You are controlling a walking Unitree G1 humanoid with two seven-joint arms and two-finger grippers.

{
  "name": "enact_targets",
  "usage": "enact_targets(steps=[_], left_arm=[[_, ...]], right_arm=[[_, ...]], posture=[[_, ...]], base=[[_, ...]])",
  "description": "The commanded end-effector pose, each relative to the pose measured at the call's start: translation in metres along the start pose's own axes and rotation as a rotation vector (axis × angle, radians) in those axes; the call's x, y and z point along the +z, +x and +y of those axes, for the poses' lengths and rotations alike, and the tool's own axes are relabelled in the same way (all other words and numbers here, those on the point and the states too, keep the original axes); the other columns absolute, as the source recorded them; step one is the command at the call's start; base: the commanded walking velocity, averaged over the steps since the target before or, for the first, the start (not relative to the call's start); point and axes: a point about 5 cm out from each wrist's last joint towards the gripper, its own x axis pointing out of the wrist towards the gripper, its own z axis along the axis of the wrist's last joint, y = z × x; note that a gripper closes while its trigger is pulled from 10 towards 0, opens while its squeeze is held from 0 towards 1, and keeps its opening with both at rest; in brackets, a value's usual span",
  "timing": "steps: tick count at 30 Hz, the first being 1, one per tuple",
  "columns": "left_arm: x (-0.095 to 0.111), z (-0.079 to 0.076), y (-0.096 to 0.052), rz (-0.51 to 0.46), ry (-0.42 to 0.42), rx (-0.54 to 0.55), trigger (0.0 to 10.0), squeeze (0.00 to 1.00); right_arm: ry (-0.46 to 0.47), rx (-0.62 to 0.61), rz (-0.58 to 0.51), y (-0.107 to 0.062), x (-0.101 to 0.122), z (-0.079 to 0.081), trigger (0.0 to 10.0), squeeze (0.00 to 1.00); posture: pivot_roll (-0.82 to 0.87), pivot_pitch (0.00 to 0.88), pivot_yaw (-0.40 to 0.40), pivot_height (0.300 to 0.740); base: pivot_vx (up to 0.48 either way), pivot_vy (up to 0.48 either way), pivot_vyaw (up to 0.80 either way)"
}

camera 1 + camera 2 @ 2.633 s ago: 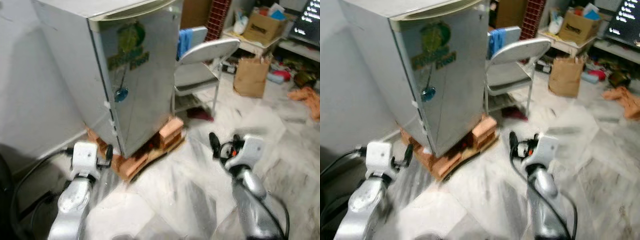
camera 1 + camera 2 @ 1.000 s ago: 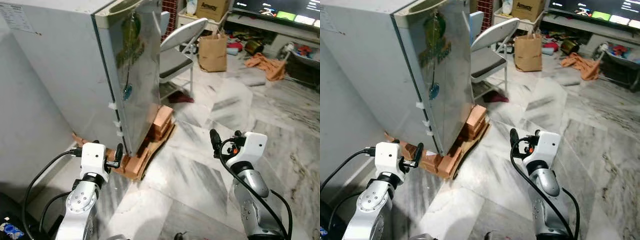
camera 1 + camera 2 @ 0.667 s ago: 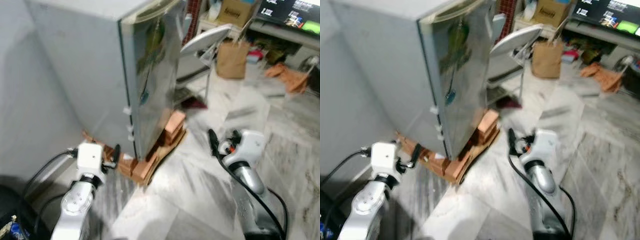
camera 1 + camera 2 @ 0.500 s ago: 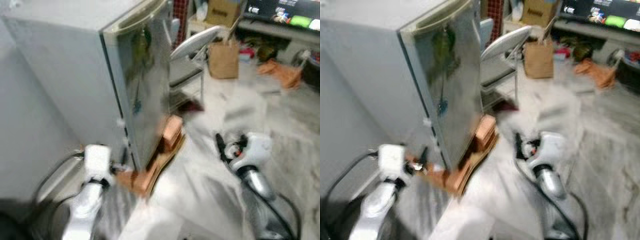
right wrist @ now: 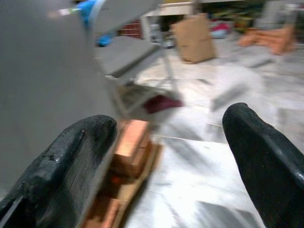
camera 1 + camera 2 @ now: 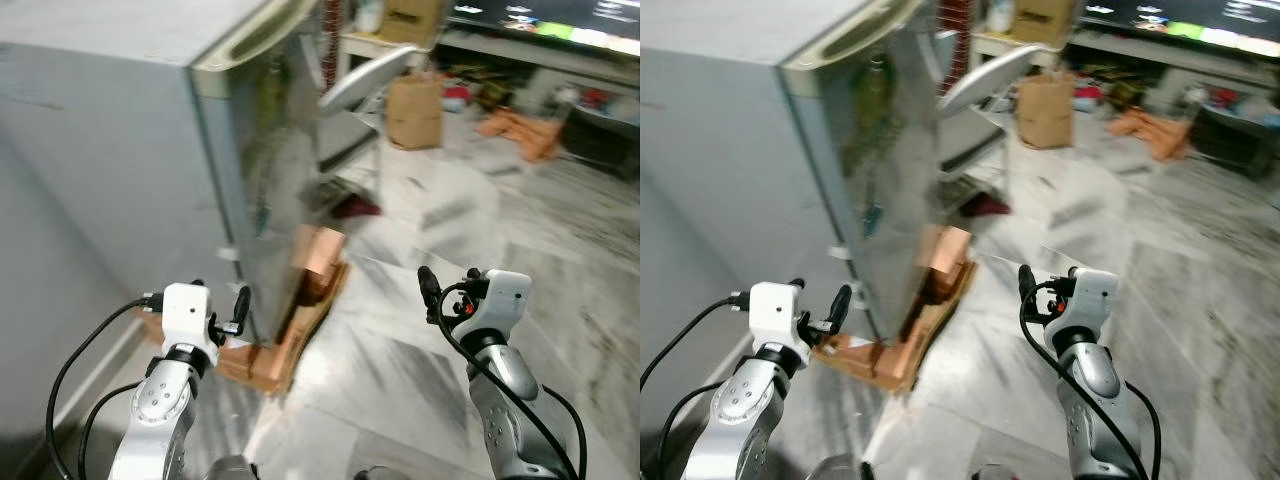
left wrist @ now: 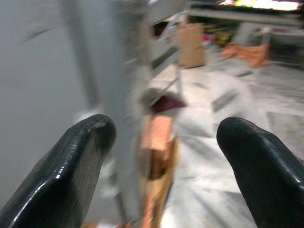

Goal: Restocking fridge

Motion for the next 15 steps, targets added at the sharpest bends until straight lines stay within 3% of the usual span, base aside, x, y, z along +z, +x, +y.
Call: enact_targets(steps=[1, 9, 13, 15], left_arm=[[-0.001, 0.001, 0.002, 0.01, -0.004, -0.003, 10.0, 0.0], [0.003, 0.011, 0.008, -0.007, 0.015, 0.083, 10.0, 0.0], [0.005, 0.029, 0.011, -0.012, 0.045, 0.222, 10.0, 0.0], [0.006, 0.03, 0.01, -0.01, 0.043, 0.218, 10.0, 0.0]], right_arm=[[-0.011, -0.004, -0.011, -0.002, 0.005, -0.001, 10.0, 0.0], [-0.008, -0.014, -0.013, -0.006, 0.006, -0.003, 10.0, 0.0], [-0.008, -0.009, -0.012, -0.01, 0.006, -0.003, 10.0, 0.0], [-0.008, -0.01, -0.015, -0.011, 0.007, -0.003, 10.0, 0.0]], posture=[[0.06, 0.062, -0.028, 0.74], [0.04, 0.076, -0.028, 0.74], [0.03, 0.081, -0.028, 0.74], [0.03, 0.083, -0.025, 0.74]], base=[[0.0, 0.0, -0.8], [0.0, 0.0, -0.8], [0.0, 0.0, 0.0], [0.0, 0.0, 0.0]])
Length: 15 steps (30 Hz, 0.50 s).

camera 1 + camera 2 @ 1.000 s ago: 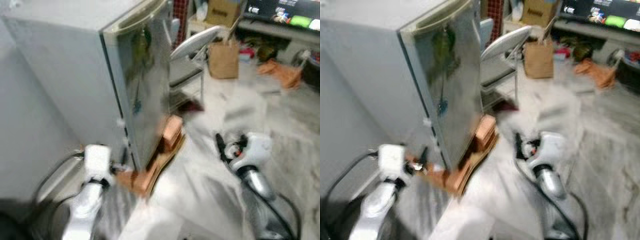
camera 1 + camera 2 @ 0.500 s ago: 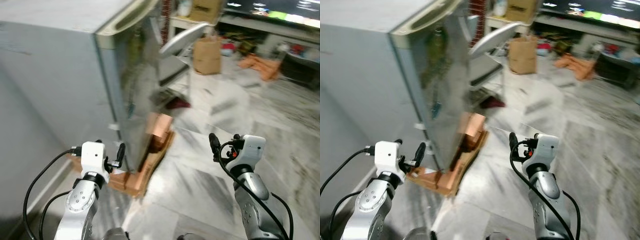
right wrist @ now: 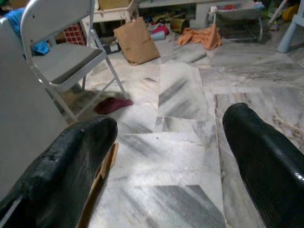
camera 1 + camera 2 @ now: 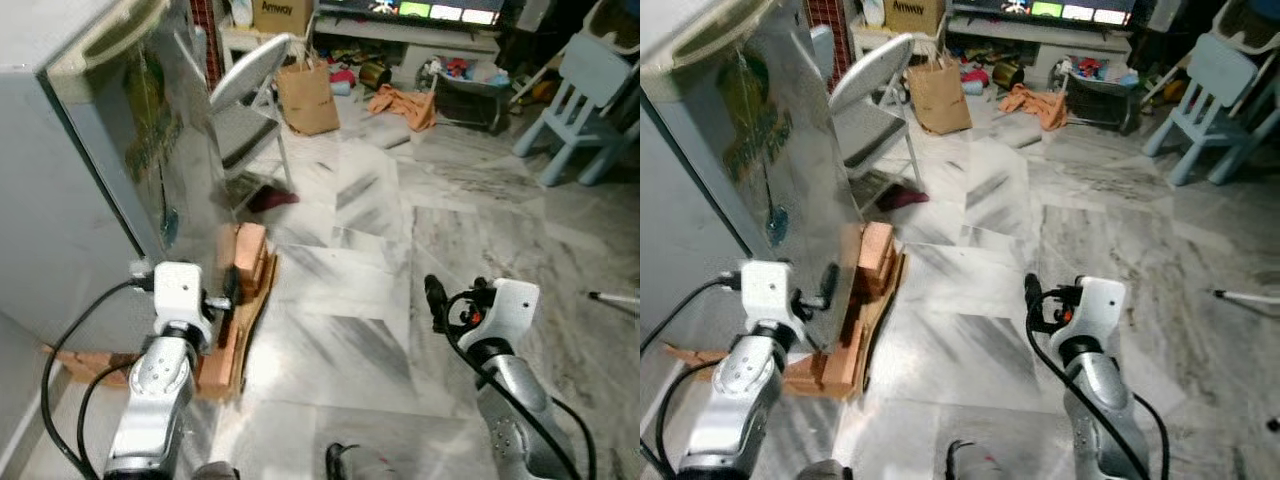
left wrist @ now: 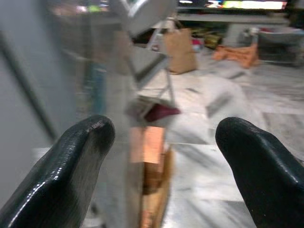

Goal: Restocking fridge

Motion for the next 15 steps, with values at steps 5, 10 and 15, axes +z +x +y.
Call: enact_targets(steps=[5, 10, 15], left_arm=[[-0.001, -0.005, -0.009, 0.008, -0.001, -0.06, 10.0, 0.0], [0.0, -0.015, -0.015, -0.004, 0.02, -0.12, 10.0, 0.0], [-0.001, -0.025, -0.018, -0.002, 0.016, -0.167, 10.0, 0.0]], right_arm=[[-0.005, -0.015, -0.021, -0.004, 0.006, -0.003, 10.0, 0.0], [0.013, -0.018, -0.017, -0.004, 0.005, 0.0, 10.0, 0.0], [0.018, -0.007, -0.021, -0.003, 0.006, 0.003, 10.0, 0.0]], posture=[[0.03, 0.081, -0.02, 0.74], [0.04, 0.078, -0.018, 0.74], [0.04, 0.075, -0.018, 0.74]], base=[[0.0, 0.053, 0.0], [0.0, 0.473, -0.1], [0.0, 0.462, -0.8]])
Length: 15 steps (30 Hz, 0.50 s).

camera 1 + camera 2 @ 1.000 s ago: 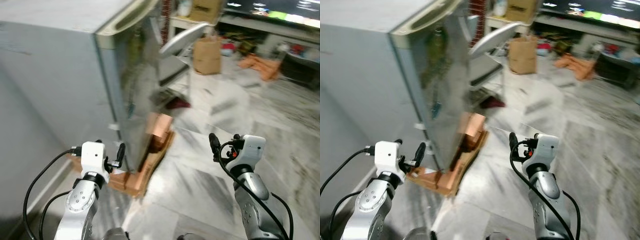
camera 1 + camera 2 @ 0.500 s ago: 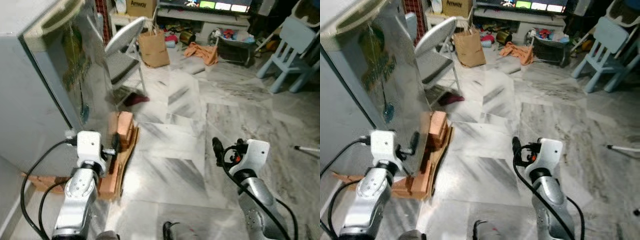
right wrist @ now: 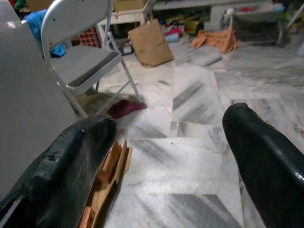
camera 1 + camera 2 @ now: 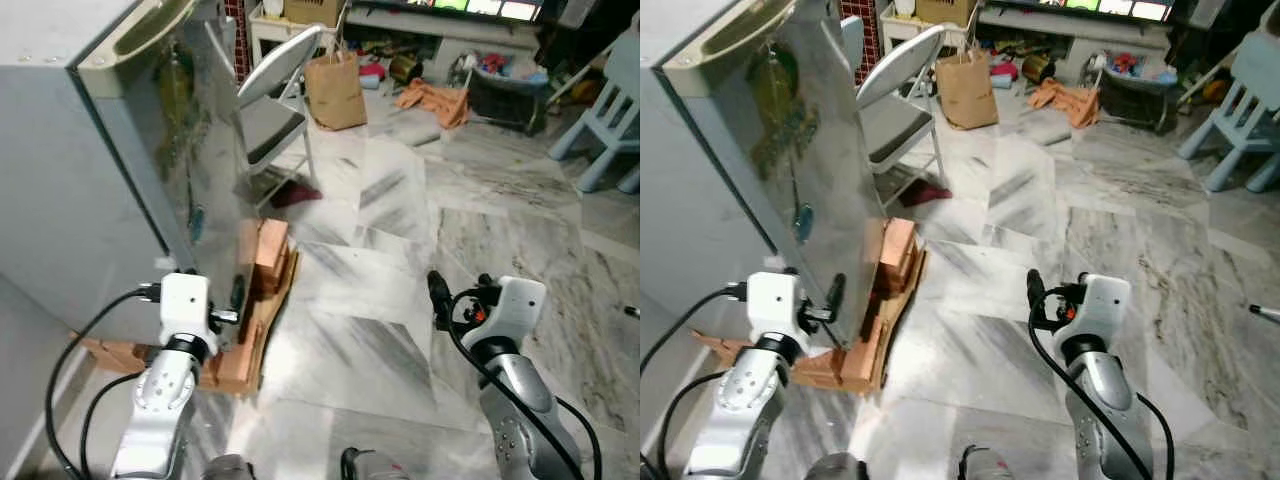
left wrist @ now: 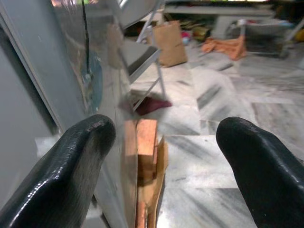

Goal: Restocking fridge

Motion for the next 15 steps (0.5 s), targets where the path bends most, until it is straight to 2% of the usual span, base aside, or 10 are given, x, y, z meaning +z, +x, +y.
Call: enact_targets(steps=[1, 4, 12, 15], left_arm=[[0.0022, 0.0025, -0.0023, -0.008, 0.02, -0.012, 10.0, 0.0], [0.0036, 0.0004, -0.0025, -0.011, 0.02, -0.032, 10.0, 0.0], [0.0043, -0.0024, -0.0041, -0.011, 0.007, -0.07, 10.0, 0.0], [0.0039, 0.0033, -0.004, -0.009, 0.029, -0.029, 10.0, 0.0]], right_arm=[[0.008, 0.012, -0.003, -0.0004, 0.0018, 0.0037, 10.0, 0.0], [0.007, 0.011, -0.004, 0.0004, 0.002, 0.0029, 10.0, 0.0], [0.004, 0.011, 0.005, 0.0002, -0.0018, 0.0043, 10.0, 0.0], [0.005, 0.013, 0.007, 0.0004, -0.0026, 0.0061, 10.0, 0.0]], posture=[[0.04, 0.074, -0.019, 0.74], [0.04, 0.072, -0.018, 0.74], [0.05, 0.065, -0.015, 0.74], [0.05, 0.066, -0.014, 0.74]], base=[[0.0, 0.454, -0.8], [0.084, 0.434, -0.79], [0.0, 0.0, 0.0], [0.0, 0.0, 0.0]])
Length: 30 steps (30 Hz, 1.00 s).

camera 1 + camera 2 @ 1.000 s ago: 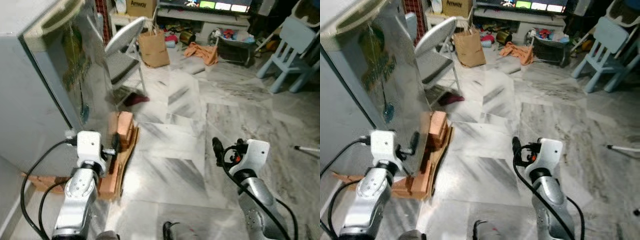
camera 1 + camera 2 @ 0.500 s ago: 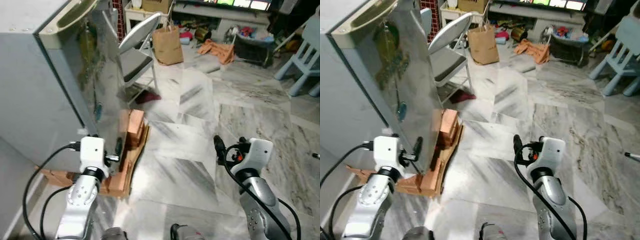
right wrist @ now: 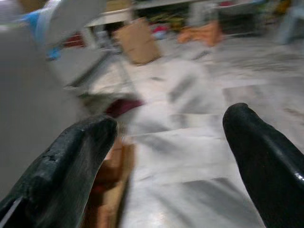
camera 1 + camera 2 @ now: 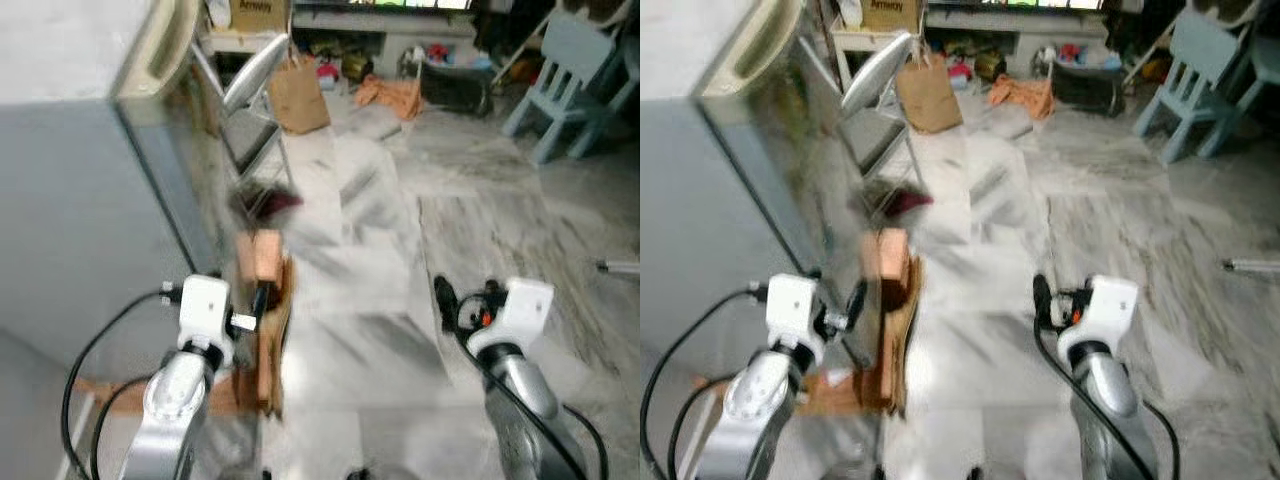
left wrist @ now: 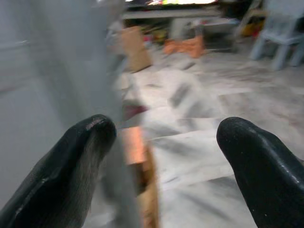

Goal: Restocking fridge

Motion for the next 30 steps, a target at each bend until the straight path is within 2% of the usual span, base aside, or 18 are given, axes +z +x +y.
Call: enact_targets(steps=[1, 3, 10, 13, 14, 18, 25, 30], left_arm=[[0.001, 0.0, 0.0, -0.002, -0.002, 0.013, 10.0, 0.0], [0.001, 0.003, 0.001, 0.001, -0.006, 0.049, 10.0, 0.0], [0.0, -0.003, 0.006, 0.008, -0.051, 0.011, 10.0, 0.0], [0.004, -0.007, 0.018, -0.008, -0.055, -0.009, 10.0, 0.0], [0.004, -0.007, 0.018, -0.008, -0.055, -0.009, 10.0, 0.0], [0.003, 0.002, 0.033, -0.009, -0.069, 0.046, 10.0, 0.0], [0.003, 0.02, 0.048, -0.009, -0.051, 0.134, 10.0, 0.0], [0.007, 0.029, 0.056, -0.021, -0.037, 0.154, 10.0, 0.0]], right_arm=[[-0.015, -0.019, -0.004, -0.001, 0.002, -0.006, 10.0, 0.0], [-0.015, -0.02, -0.003, -0.002, 0.002, -0.006, 10.0, 0.0], [-0.018, -0.021, 0.001, -0.003, 0.002, -0.009, 10.0, 0.0], [-0.033, -0.022, 0.019, -0.008, 0.002, -0.012, 10.0, 0.0], [-0.033, -0.022, 0.019, -0.008, 0.002, -0.012, 10.0, 0.0], [-0.048, -0.029, 0.038, -0.016, 0.001, -0.018, 10.0, 0.0], [-0.067, -0.034, 0.05, -0.026, 0.006, -0.025, 10.0, 0.0], [-0.08, -0.035, 0.064, -0.031, 0.005, -0.029, 10.0, 0.0]], posture=[[0.05, 0.066, -0.014, 0.74], [0.05, 0.069, -0.018, 0.74], [0.04, 0.075, -0.028, 0.74], [0.03, 0.092, -0.042, 0.74], [0.03, 0.092, -0.042, 0.74], [-0.01, 0.112, -0.051, 0.74], [-0.04, 0.137, -0.055, 0.74], [-0.05, 0.142, -0.052, 0.74]], base=[[0.0, 0.0, 0.0], [0.0, 0.0, 0.0], [0.0, 0.0, 0.0], [0.0, 0.0, 0.0], [0.0, 0.0, 0.0], [0.0, 0.0, 0.0], [0.0, 0.0, 0.0], [0.0, 0.0, 0.0]])
